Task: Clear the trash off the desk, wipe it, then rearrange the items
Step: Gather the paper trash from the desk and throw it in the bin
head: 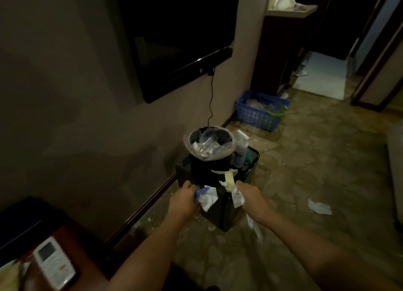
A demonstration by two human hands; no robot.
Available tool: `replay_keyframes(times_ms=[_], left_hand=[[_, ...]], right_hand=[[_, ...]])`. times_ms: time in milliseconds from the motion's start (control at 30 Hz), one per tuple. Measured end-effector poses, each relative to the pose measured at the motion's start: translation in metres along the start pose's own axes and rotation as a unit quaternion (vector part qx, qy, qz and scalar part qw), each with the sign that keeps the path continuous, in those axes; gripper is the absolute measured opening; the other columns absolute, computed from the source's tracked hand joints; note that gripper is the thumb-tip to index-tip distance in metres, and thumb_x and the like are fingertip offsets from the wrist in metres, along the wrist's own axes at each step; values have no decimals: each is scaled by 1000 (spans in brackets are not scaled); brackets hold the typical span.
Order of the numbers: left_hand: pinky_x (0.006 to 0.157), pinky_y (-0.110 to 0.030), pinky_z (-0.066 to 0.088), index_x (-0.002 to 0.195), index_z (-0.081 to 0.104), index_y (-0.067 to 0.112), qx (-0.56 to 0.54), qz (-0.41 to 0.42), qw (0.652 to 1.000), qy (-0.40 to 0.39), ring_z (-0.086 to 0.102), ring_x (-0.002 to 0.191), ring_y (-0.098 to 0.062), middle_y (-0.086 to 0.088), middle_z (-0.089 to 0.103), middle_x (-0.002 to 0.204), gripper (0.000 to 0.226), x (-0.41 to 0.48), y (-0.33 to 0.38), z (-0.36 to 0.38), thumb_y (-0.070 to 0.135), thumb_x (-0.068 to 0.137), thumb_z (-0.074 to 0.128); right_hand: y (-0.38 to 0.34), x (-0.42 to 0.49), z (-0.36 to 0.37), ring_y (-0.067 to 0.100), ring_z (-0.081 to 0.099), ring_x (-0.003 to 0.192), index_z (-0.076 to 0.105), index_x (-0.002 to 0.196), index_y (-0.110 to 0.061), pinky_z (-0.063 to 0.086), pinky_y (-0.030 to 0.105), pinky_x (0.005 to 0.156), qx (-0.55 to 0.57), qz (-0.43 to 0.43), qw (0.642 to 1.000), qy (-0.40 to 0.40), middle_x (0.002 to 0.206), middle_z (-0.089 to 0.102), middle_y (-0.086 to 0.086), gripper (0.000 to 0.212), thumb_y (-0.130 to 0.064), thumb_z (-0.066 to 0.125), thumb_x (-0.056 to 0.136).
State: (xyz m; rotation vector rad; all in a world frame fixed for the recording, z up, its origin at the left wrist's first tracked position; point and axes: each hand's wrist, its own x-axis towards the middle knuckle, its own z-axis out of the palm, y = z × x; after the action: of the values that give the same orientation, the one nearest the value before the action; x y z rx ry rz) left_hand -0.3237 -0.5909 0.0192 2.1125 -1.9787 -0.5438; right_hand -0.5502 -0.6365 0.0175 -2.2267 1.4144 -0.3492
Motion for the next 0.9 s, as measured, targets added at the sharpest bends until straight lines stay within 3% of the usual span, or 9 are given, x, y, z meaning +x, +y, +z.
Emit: replay_keyframes(times_ms=[100, 200, 267, 333, 433, 533, 700, 833, 900], left_hand=[[75, -28, 43, 115, 56, 15, 13, -5, 1000, 7, 54, 99, -20, -3, 47, 118, 29, 54, 19, -8, 26, 88, 63], [73, -29, 42, 115, 55, 15, 30, -12, 999, -6, 55, 101, -22, -4, 46, 120, 28, 94, 27, -13, 26, 90, 60], [78, -33, 48, 115, 56, 15, 32, -33, 999, 7, 56, 100, -23, -3, 47, 120, 27, 120, 25, -17, 27, 91, 59], [82, -37, 51, 116, 57, 15, 13, -68, 997, 32, 57, 99, -22, -2, 48, 121, 30, 147, 20, -21, 31, 91, 60], [81, -37, 51, 113, 57, 13, 4, -102, 994, 43, 56, 96, -22, -3, 47, 118, 32, 182, 17, -28, 36, 91, 59], [75, -33, 47, 113, 58, 15, 14, -161, 985, 62, 56, 96, -21, -3, 47, 116, 29, 213, 17, -35, 36, 93, 57], [75, -29, 43, 113, 57, 16, -4, -248, 966, 76, 56, 98, -20, -2, 47, 117, 26, 239, 18, -39, 31, 92, 58], [72, -26, 38, 113, 57, 17, -27, -305, 949, 71, 56, 98, -20, -2, 47, 118, 25, 244, 9, -34, 29, 91, 59], [72, -29, 40, 112, 58, 14, -35, -311, 947, 66, 57, 97, -23, -3, 48, 118, 26, 251, 2, -33, 29, 91, 59]], right_hand=[[25, 47, -25, 29, 57, 80, 47, 94, -14, 50, 46, 69, -1, 12, 1000, -8, 89, 55, 10, 31, 12, 48, 77], [44, 94, -35, 32, 58, 83, 37, 89, -32, 49, 47, 69, -6, -8, 999, -33, 88, 54, 7, 50, 14, 49, 73], [48, 129, -44, 35, 57, 101, 48, 112, -26, 49, 46, 81, -24, -37, 997, -64, 106, 58, 13, 55, 15, 48, 75], [53, 170, -53, 33, 50, 121, 43, 137, -7, 44, 43, 96, -37, -46, 994, -92, 128, 52, 15, 61, 15, 45, 80], [61, 228, -59, 31, 51, 122, 41, 138, -15, 44, 45, 99, -12, -117, 984, -131, 130, 53, 11, 54, 0, 51, 87], [72, 287, -63, 31, 52, 119, 39, 139, -16, 46, 40, 97, -70, -162, 955, -239, 132, 51, 12, 55, -13, 58, 88], [70, 369, -70, 32, 51, 117, 34, 144, -14, 44, 32, 91, -165, -229, 898, -339, 142, 44, 13, 58, 3, 49, 91], [76, 409, -53, 31, 43, 128, 37, 143, -13, 39, 36, 104, -228, -251, 844, -416, 146, 40, 10, 60, -14, 64, 89], [76, 424, -43, 31, 47, 124, 44, 136, -8, 40, 32, 96, -280, -236, 817, -445, 139, 45, 15, 50, -15, 62, 90]])
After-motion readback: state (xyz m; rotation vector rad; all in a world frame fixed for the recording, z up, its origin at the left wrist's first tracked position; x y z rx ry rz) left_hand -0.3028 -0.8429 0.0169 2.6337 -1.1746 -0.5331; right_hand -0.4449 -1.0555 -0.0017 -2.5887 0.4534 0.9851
